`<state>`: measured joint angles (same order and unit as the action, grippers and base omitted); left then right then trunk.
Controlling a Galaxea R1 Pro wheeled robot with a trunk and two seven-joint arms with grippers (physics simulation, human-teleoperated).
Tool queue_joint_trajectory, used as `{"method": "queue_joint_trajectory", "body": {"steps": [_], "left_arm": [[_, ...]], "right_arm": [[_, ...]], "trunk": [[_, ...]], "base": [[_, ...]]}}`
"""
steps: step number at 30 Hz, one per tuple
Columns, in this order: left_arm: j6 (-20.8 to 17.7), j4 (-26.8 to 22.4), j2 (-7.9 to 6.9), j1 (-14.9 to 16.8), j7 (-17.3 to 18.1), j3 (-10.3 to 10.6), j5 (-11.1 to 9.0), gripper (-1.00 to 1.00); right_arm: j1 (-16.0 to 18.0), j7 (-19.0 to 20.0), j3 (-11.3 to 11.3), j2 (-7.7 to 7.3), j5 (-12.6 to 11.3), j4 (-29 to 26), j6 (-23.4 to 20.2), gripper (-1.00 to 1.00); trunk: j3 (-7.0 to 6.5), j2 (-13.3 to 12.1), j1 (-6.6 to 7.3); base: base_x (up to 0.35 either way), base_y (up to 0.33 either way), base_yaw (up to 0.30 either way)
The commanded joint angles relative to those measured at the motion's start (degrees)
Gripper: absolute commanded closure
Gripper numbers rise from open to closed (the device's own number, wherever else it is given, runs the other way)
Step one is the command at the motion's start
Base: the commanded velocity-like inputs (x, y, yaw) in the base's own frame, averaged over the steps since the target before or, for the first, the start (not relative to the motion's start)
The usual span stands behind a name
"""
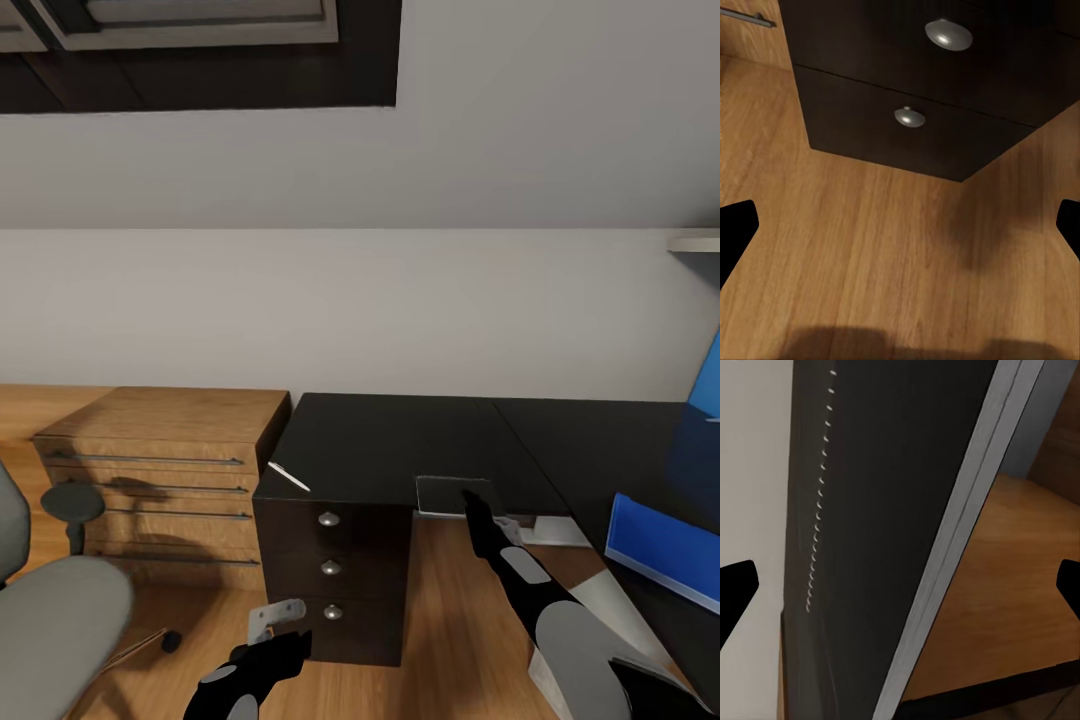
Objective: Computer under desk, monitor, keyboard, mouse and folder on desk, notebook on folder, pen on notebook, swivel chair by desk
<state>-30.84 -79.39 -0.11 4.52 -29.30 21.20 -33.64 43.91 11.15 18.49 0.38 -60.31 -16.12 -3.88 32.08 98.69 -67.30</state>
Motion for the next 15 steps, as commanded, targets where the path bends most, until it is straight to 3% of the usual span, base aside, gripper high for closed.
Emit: {"method": "queue_joint_trajectory", "body": {"steps": [1,5,6,15], "left_arm": [[-0.1,-0.1,0.0,0.0,-0.6,0.1,-0.5,-1.0],[-0.1,-0.1,-0.02,0.0,-0.6,0.1,-0.6,-1.0],[-0.1,-0.1,0.0,0.0,-0.6,0.1,-0.6,-1.0],[-0.2,0.0,0.02,0.0,-0.7,0.2,-0.6,-1.0]], "right_arm": [[0.0,0.1,0.3,0.02,-0.4,0.0,-0.3,-1.0],[0.0,0.0,0.3,0.04,-0.3,-0.2,-0.3,-1.0],[0.0,0.0,0.3,0.05,-0.3,-0.3,-0.3,1.0],[0.0,0.3,0.3,0.05,-0.4,-0.3,-0.2,1.0]], "trunk": [[0.06,0.0,0.0],[0.06,0.0,0.0],[0.06,0.0,0.0],[0.06,0.0,0.0]], "base": [[0.017,0.0,0.0],[0.007,0.0,0.0],[0.002,0.0,0.0],[0.0,0.0,0.0]]}}
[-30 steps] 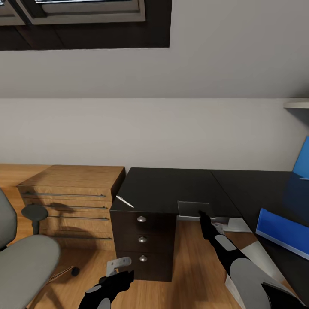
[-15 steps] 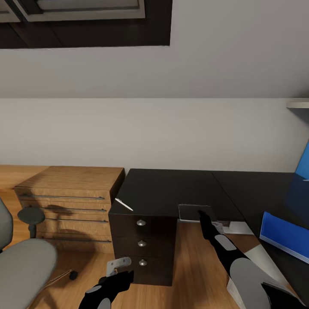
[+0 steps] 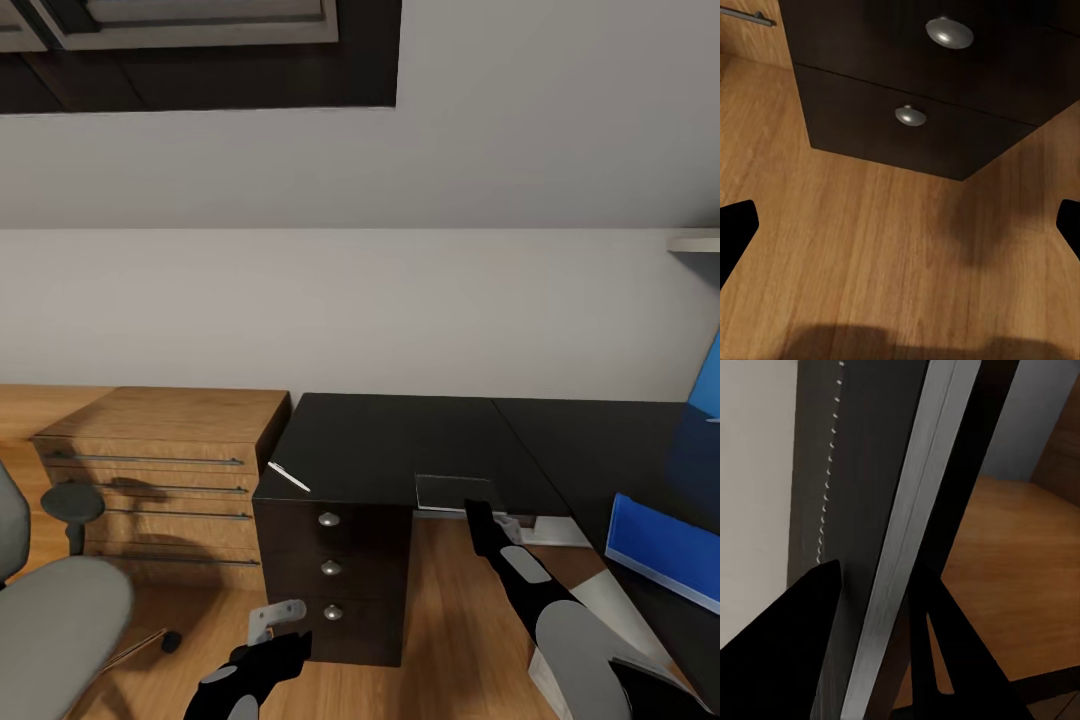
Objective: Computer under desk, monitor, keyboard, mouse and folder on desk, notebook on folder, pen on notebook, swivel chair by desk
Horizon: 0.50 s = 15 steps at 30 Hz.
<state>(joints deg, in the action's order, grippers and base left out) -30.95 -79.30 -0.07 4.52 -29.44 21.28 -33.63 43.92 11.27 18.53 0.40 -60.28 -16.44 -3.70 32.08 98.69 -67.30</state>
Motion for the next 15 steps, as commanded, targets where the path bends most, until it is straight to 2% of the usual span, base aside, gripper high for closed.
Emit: {"method": "queue_joint_trajectory", "body": {"steps": [1,12,15], "left_arm": [[-0.1,-0.1,-0.01,0.0,-0.6,0.1,-0.6,-1.0],[0.0,-0.1,-0.01,0.0,-0.7,0.2,-0.6,-1.0],[-0.1,-0.1,-0.01,0.0,-0.7,0.2,-0.6,-1.0]], "right_arm": [[0.0,0.2,0.3,0.03,-0.4,0.0,-0.3,1.0],[0.0,0.2,0.3,-0.05,-0.4,0.0,-0.3,1.0],[0.0,0.3,0.3,-0.05,-0.4,-0.2,-0.3,1.0]], "trunk": [[0.06,0.0,0.0],[0.06,0.0,0.0],[-0.47,-1.2,0.66]], "base": [[0.0,0.0,0.0],[0.0,0.0,0.0],[0.0,0.0,0.0]]}}
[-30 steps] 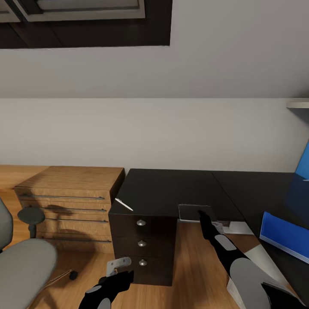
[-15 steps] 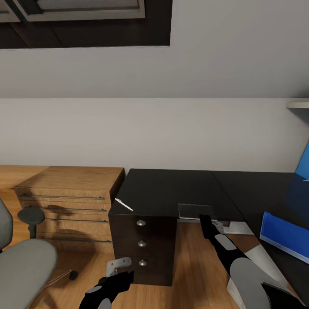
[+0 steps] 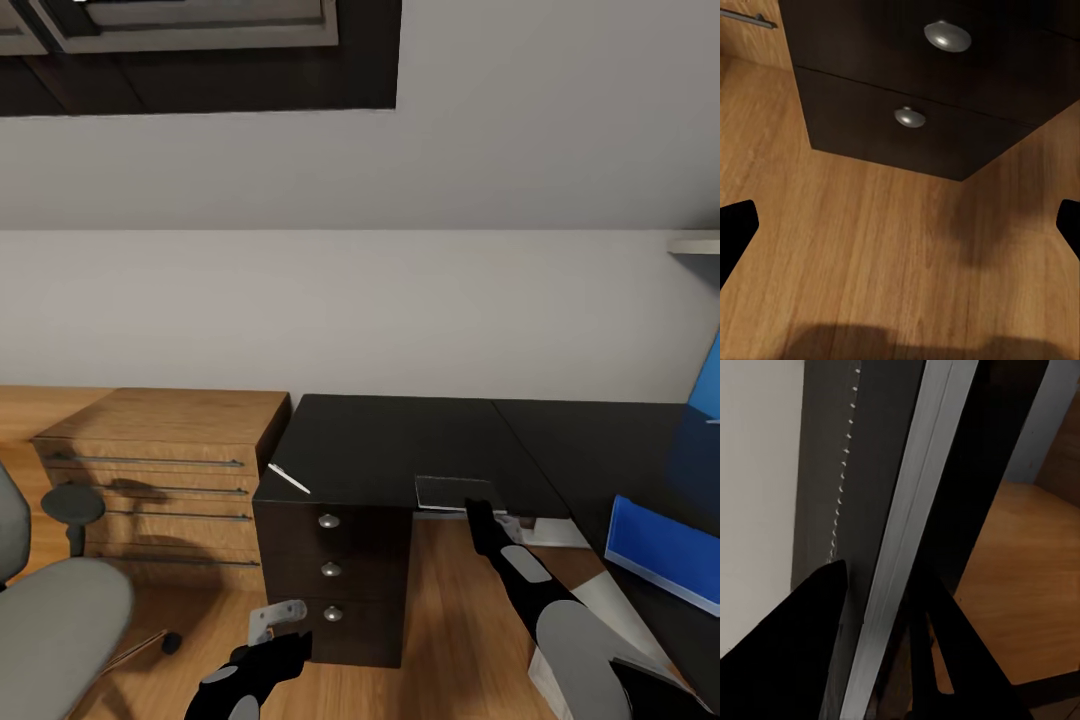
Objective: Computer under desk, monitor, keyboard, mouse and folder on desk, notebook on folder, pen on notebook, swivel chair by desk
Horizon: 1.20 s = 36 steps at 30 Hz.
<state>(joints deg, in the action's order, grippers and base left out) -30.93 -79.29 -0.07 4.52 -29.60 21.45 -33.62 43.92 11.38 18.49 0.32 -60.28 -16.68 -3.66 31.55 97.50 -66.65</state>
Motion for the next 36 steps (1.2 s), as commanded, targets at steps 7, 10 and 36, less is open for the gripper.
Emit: {"method": "queue_joint_trajectory", "body": {"steps": [7,10,36], "left_arm": [[-0.1,-0.1,0.03,0.0,-0.6,1.6,-0.3,-1.0],[-0.1,-0.1,0.0,0.0,-0.7,3.0,-0.2,-1.0],[-0.1,-0.1,0.07,0.0,-0.7,3.4,-0.2,-1.0]], "right_arm": [[0.0,0.8,0.2,0.11,-0.4,-2.5,-0.3,1.0],[0.0,3.6,0.2,0.17,-0.3,-2.8,-0.2,1.0],[-20.1,-15.0,0.1,4.09,-2.0,-49.9,-3.3,1.0]], "trunk": [[-1.2,-2.8,1.55],[-1.74,-4.0,2.21],[-6.4,-14.4,7.92]], "base": [[0.0,0.0,0.0],[0.0,0.0,0.0],[-0.126,-0.016,0.0]]}}
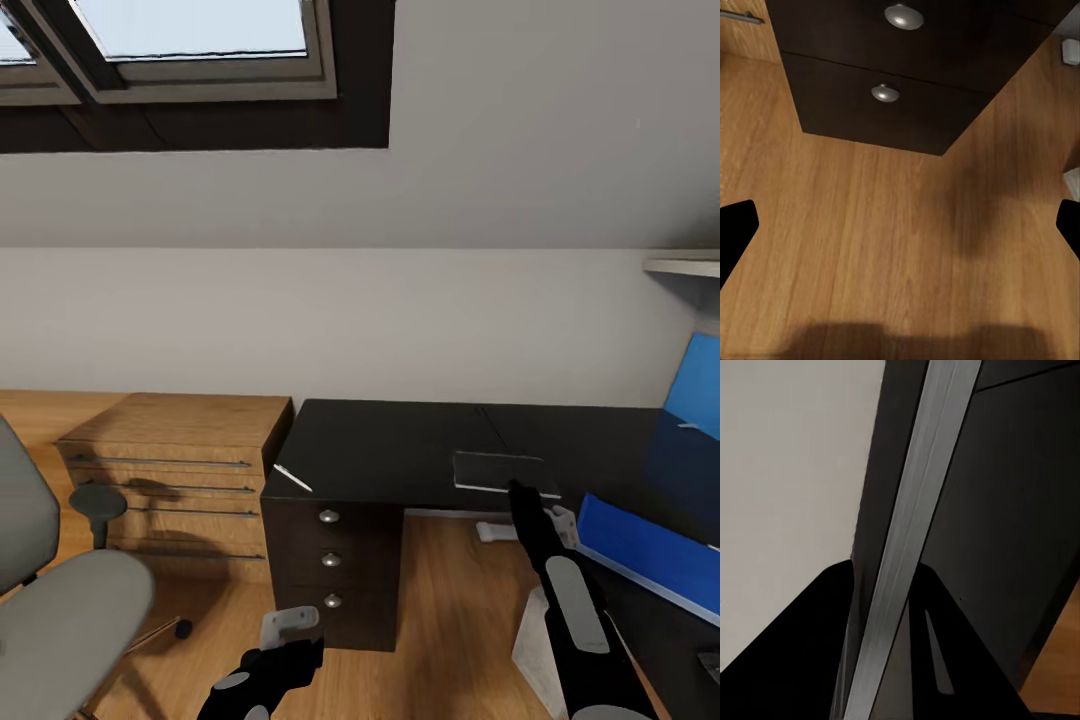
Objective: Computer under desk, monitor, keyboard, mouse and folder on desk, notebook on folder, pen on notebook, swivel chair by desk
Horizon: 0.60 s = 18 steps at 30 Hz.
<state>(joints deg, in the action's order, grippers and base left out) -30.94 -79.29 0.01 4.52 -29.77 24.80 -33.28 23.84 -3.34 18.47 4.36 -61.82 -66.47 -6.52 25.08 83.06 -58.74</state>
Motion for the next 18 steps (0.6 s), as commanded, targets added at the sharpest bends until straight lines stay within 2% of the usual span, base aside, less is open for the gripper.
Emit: {"method": "queue_joint_trajectory", "body": {"steps": [1,12,18], "left_arm": [[-0.1,-0.1,-0.01,0.0,-0.6,0.1,-0.6,-1.0],[-0.1,-0.1,-0.01,0.0,-0.5,0.4,-0.6,-1.0],[-0.1,-0.1,-0.02,0.0,-0.5,1.3,-0.6,-1.0]], "right_arm": [[0.0,-0.4,0.2,0.01,-0.5,-0.3,-0.4,1.0],[-0.1,-0.7,0.7,0.07,-0.5,-0.6,0.0,1.0],[-0.1,-0.9,3.3,-0.02,-0.5,-0.4,-0.1,1.0]], "trunk": [[-0.11,-0.4,0.23],[-0.25,-0.8,0.45],[0.1,-0.8,0.45]], "base": [[-0.02,-0.001,0.0],[-0.002,0.0,-0.007],[0.0,0.0,-0.146]]}}
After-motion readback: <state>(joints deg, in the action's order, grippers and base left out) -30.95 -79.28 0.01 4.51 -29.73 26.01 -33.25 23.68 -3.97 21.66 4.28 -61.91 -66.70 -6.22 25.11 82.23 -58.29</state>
